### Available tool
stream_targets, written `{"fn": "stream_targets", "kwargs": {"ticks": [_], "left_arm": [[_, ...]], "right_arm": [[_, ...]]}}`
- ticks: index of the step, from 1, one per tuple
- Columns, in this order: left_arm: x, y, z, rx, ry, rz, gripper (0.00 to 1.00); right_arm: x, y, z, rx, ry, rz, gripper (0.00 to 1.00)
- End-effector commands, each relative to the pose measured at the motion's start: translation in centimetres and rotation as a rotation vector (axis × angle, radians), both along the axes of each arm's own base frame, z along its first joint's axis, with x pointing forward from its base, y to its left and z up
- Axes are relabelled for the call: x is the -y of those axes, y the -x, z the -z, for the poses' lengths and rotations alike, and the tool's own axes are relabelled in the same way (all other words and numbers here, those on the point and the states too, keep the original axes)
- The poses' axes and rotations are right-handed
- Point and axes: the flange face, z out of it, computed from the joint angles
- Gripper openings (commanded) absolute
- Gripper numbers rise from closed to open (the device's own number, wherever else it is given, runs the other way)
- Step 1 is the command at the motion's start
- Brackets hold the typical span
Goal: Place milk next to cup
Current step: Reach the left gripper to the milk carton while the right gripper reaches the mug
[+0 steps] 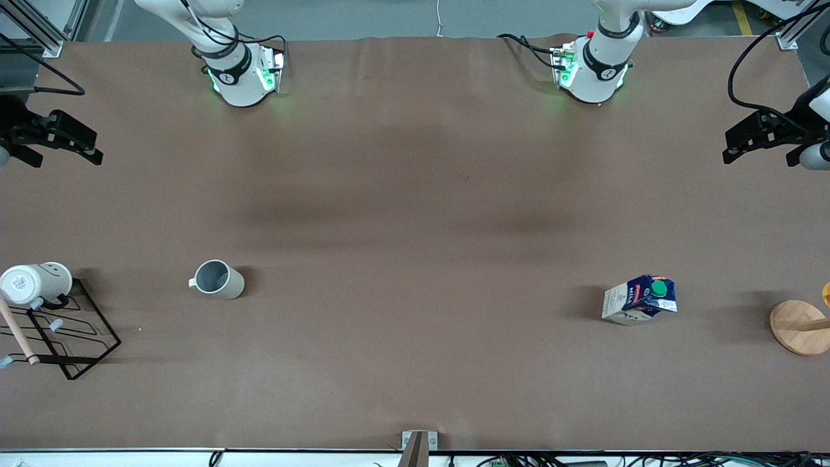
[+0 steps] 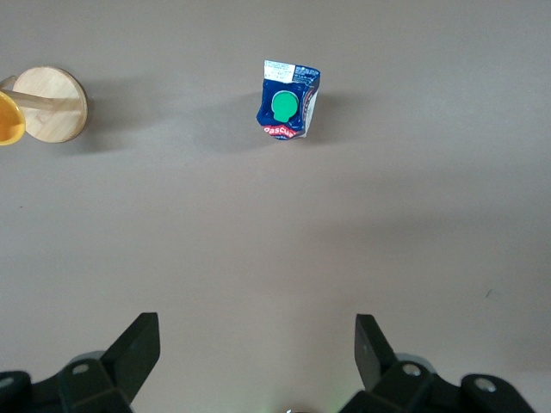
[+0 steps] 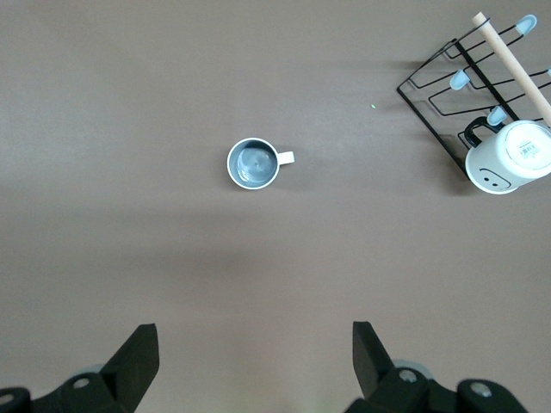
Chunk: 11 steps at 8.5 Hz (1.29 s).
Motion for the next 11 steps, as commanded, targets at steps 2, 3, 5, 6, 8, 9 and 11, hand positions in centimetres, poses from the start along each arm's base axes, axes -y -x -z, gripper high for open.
{"fn": "stream_targets", "kwargs": {"ticks": [2,3,5,6,8,9,11], "left_arm": [[-0.2,-0.3,-1.2,0.028,0.022,-0.036,1.00],[-0.3,-0.5,-1.2,0.034,0.021,-0.032,1.00],[-1.0,-1.4,-0.1,0.068,0.028,-0.048,1.00],[-1.1,-1.7,0.7,0.052,0.023,-0.057,1.00],[-1.3,-5.9,7.3,-0.014,0.014,-0.053,1.00],[-1.0,-8.3,11.1,-0.004,0.017,-0.048,1.00],[-0.3,-12.5,18.3,0.042,0.019,-0.036,1.00]], "right_arm": [[0.2,0.3,0.3,-0.012,0.016,-0.001,0.99],[0.0,-0.6,1.7,-0.028,0.011,0.001,0.99],[-2.6,-3.5,8.6,-0.086,-0.008,-0.036,0.99],[-3.6,-4.5,12.3,-0.067,-0.021,-0.045,0.99],[-5.7,-7.0,19.3,-0.042,-0.059,-0.061,0.99],[-6.6,-7.8,22.3,-0.038,-0.063,-0.067,0.99],[-7.9,-7.4,28.3,0.006,-0.062,-0.030,0.99]]}}
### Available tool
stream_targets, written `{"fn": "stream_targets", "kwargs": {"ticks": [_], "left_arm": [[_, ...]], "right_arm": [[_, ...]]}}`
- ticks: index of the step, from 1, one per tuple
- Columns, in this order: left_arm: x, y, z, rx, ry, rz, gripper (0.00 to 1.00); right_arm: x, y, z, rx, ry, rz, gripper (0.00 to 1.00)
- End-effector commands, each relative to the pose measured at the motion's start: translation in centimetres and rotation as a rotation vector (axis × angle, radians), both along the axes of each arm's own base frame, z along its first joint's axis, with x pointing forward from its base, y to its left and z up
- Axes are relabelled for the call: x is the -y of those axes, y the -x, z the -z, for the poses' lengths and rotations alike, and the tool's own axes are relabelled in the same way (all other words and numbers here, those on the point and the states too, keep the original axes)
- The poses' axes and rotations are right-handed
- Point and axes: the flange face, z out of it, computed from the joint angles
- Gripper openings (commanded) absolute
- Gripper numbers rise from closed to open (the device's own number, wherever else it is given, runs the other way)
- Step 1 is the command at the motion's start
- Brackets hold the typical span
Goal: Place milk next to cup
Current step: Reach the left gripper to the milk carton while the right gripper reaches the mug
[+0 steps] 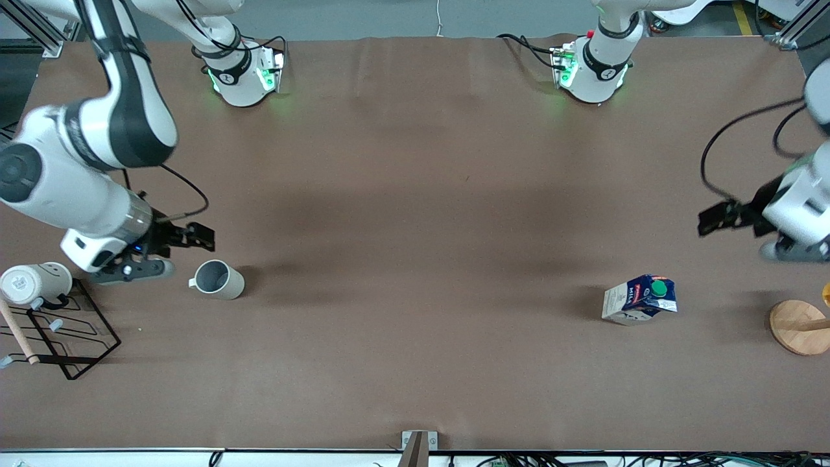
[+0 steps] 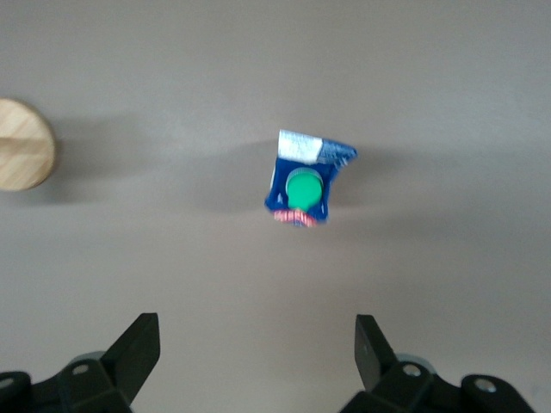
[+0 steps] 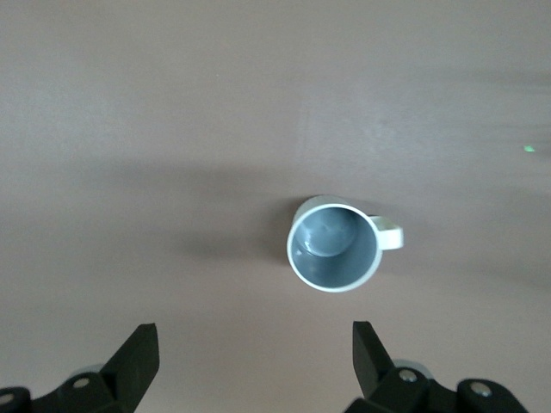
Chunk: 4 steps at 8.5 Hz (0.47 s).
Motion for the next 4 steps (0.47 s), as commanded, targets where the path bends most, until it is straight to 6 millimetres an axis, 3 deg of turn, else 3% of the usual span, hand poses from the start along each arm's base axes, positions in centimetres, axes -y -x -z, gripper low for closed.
{"fn": "stream_targets", "kwargs": {"ticks": [1,2,4], "left_arm": [[0.7,-3.2,5.2,0.042,0.019,0.002,1.00],[0.8,-3.9,7.0,0.045,0.021,0.003,1.00],[1.9,-4.4,9.8,0.038,0.027,0.016,1.00]], "right_arm": [[-0.3,1.6,4.3,0.063,-0.013,0.032,0.99],[0.0,2.6,6.8,0.081,-0.013,0.038,0.99],[0.3,3.3,8.9,0.089,-0.013,0.044,0.99]]}}
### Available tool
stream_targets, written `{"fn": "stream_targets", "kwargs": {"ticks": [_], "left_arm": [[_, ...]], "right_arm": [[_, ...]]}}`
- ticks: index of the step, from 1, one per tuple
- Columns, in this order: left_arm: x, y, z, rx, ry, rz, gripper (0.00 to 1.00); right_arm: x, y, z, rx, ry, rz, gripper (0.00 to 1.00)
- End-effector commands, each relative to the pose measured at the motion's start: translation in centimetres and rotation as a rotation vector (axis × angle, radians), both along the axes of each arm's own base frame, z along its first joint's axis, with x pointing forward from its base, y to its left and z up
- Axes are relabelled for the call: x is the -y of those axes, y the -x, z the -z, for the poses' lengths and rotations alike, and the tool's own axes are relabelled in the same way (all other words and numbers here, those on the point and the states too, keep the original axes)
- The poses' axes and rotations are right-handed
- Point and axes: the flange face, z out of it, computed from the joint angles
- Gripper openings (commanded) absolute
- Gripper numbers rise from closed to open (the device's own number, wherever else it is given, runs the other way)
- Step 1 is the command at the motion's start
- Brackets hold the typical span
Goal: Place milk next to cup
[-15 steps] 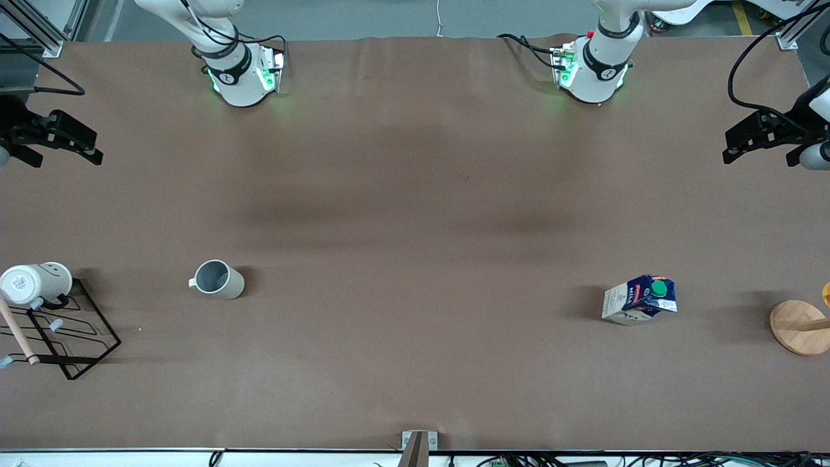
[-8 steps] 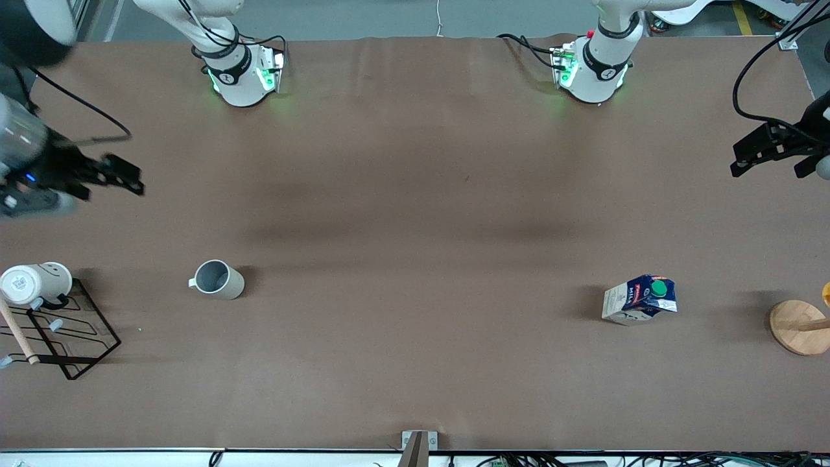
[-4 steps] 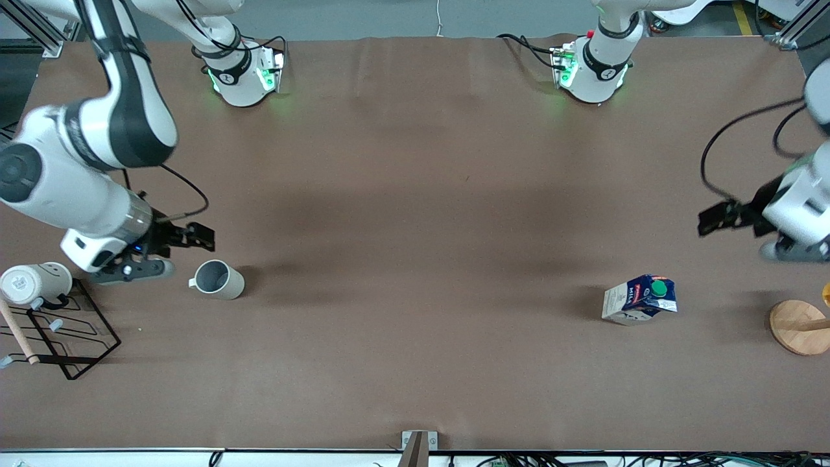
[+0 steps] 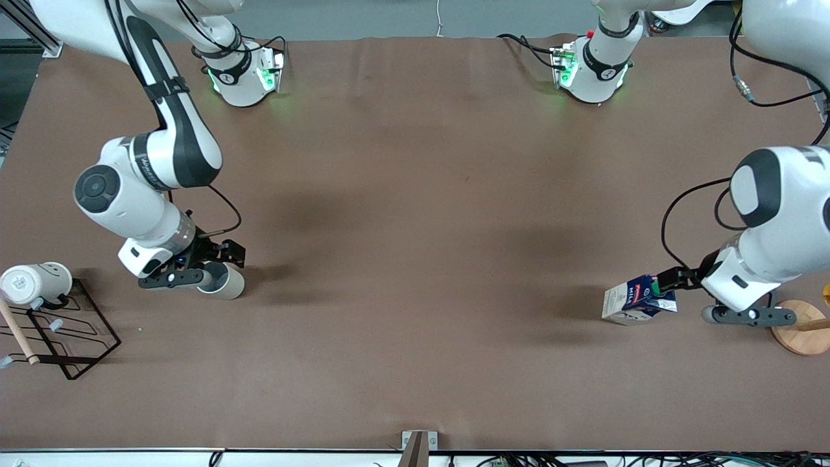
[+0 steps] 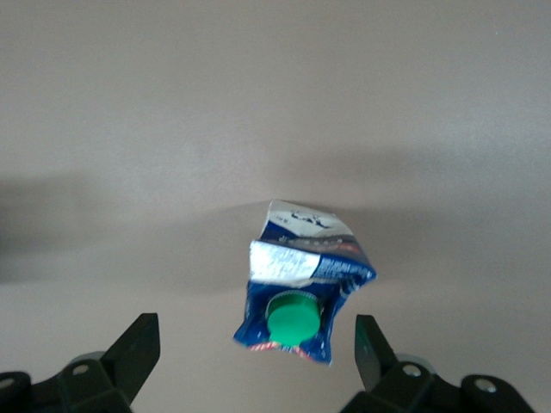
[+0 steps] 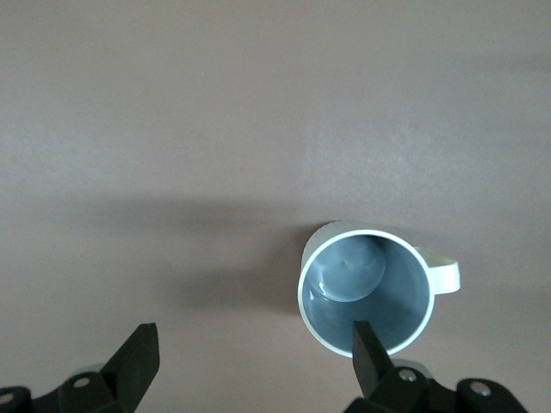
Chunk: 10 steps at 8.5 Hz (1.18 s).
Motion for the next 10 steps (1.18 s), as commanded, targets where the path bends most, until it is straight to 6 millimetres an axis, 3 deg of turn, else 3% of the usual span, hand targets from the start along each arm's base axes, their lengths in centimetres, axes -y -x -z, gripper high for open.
{"fn": "stream_targets", "kwargs": {"ticks": [1,4,6,9,10], "left_arm": [[0.9,-0.2,0.9,0.005,0.026,0.002,1.00],[1.7,0.6,3.0,-0.001,0.029,0.115,1.00],[2.1,0.6,5.1,-0.007,0.024,0.129,1.00],[2.2,0.2,6.4,0.007,0.017,0.133,0.99],[1.8,0.1,6.6,0.005,0.017,0.128,0.94]], "right_arm": [[0.4,0.7,1.4,0.004,-0.009,0.026,0.99],[1.0,0.1,2.9,0.028,-0.009,0.035,0.99],[1.2,-0.2,5.2,0.035,-0.006,0.034,0.99],[1.2,-0.2,6.9,0.024,-0.006,0.034,0.97],[1.3,-0.2,7.3,0.025,-0.006,0.034,0.76]]}}
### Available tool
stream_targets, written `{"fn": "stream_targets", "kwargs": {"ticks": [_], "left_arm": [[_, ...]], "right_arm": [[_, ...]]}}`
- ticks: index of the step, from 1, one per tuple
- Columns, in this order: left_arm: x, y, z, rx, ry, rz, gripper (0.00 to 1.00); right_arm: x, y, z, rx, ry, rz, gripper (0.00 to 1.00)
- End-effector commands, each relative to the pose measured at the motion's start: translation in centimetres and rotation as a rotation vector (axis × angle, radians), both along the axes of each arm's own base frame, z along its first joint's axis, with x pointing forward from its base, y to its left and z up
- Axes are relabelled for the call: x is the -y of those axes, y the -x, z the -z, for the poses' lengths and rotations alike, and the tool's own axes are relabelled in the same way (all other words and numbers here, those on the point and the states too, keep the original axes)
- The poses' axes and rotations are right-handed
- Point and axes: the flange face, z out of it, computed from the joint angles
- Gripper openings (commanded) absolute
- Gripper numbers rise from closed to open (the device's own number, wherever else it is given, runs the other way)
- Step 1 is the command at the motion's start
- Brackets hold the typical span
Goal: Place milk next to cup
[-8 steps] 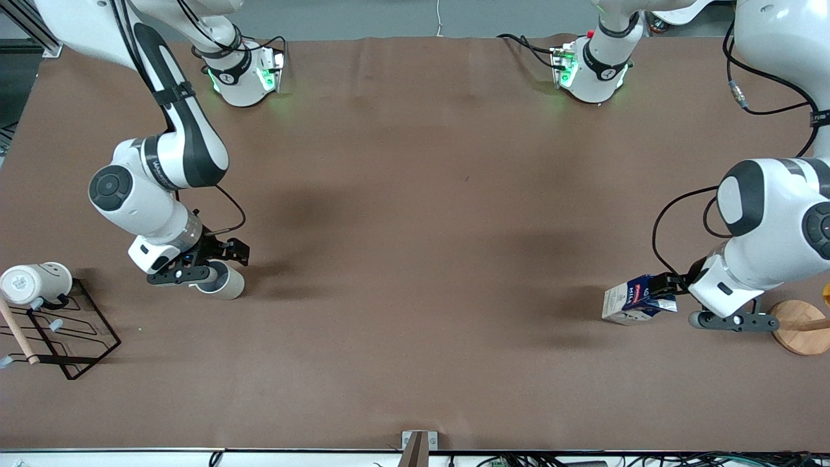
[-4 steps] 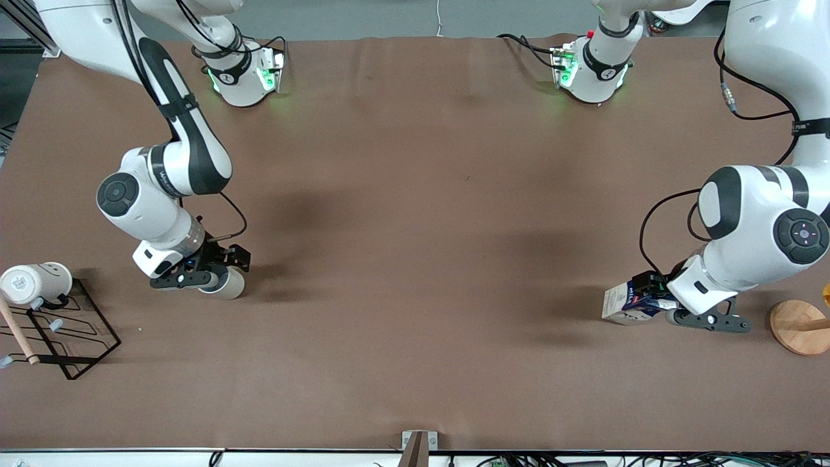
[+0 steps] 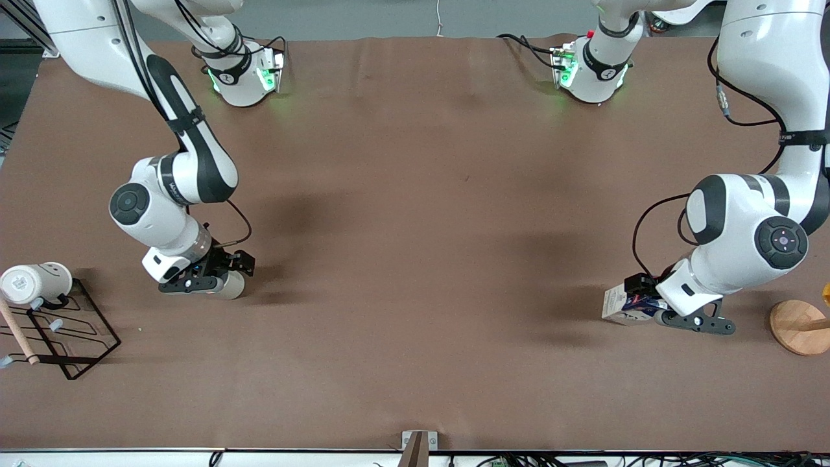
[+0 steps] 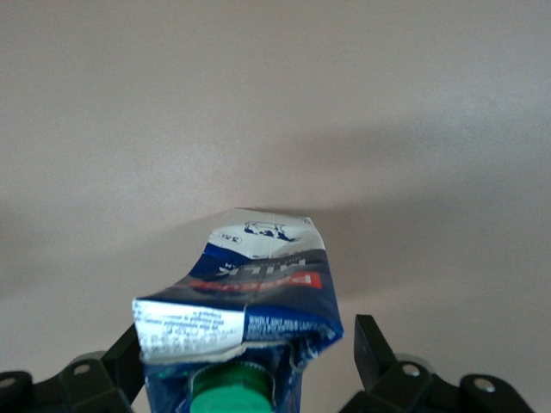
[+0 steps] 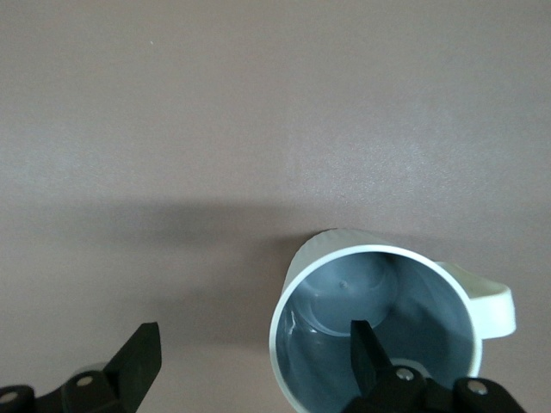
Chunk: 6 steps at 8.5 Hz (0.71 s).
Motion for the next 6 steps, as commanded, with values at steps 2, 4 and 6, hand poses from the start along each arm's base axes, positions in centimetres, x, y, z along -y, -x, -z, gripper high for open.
{"fn": "stream_targets", "kwargs": {"ticks": [2,4,6], "left_arm": [[-0.6,-0.2,-0.1,0.015,0.007,0.003,0.69],[-0.8,-0.2,-0.5,0.018,0.008,-0.002,0.44],[-0.7,-0.2,-1.1,0.026,0.008,-0.004,0.33]], "right_arm": [[0.8,-0.1,0.4,0.005,-0.001,0.017,0.15],[1.1,-0.3,0.0,0.008,-0.002,0.022,0.00],[1.0,-0.8,-0.8,0.023,-0.005,0.028,0.00]]}}
